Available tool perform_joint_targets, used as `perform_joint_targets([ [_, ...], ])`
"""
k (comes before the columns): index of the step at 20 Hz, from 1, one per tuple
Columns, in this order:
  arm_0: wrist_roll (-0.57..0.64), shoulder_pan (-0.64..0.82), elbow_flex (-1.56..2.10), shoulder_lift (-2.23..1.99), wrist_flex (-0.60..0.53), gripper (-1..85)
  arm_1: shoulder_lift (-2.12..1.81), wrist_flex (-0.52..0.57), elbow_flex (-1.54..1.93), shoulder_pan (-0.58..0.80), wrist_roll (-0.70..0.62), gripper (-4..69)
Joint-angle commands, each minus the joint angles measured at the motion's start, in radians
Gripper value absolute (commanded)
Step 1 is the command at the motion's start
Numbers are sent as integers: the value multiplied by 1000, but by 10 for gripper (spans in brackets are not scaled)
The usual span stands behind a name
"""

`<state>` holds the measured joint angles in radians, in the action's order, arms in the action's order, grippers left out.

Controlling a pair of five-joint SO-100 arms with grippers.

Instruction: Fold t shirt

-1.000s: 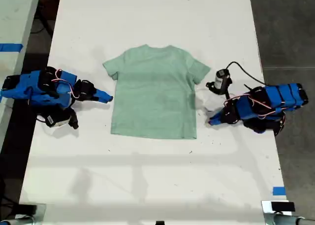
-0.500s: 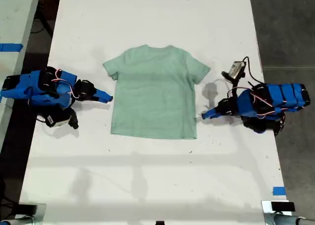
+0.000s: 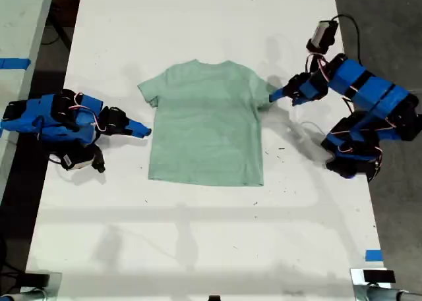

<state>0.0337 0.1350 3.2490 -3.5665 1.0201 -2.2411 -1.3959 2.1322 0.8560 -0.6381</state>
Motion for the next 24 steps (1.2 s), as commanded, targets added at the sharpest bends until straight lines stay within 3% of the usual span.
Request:
perform_joint_targets([
  [1,3,5,43,-6,2,95,230,175,-84,95,-55,311],
  [6,3,5,43,-6,2,95,505,425,-114,153,-34,309],
  [12,5,5,43,-6,2,96,604,451,-202,212,-37,289],
  [13,5,5,43,-6,2,96,627,449,-219,219,-41,235],
  [14,5,3,43,-6,2,96,646,443,-230,229,-35,93],
  [15,5,3,43,-6,2,96,650,436,-230,233,-21,15],
  [18,5,3,43,-6,2,96,606,403,-244,204,-14,15],
  [24,5,3,43,-6,2,96,479,172,-514,66,-12,15],
])
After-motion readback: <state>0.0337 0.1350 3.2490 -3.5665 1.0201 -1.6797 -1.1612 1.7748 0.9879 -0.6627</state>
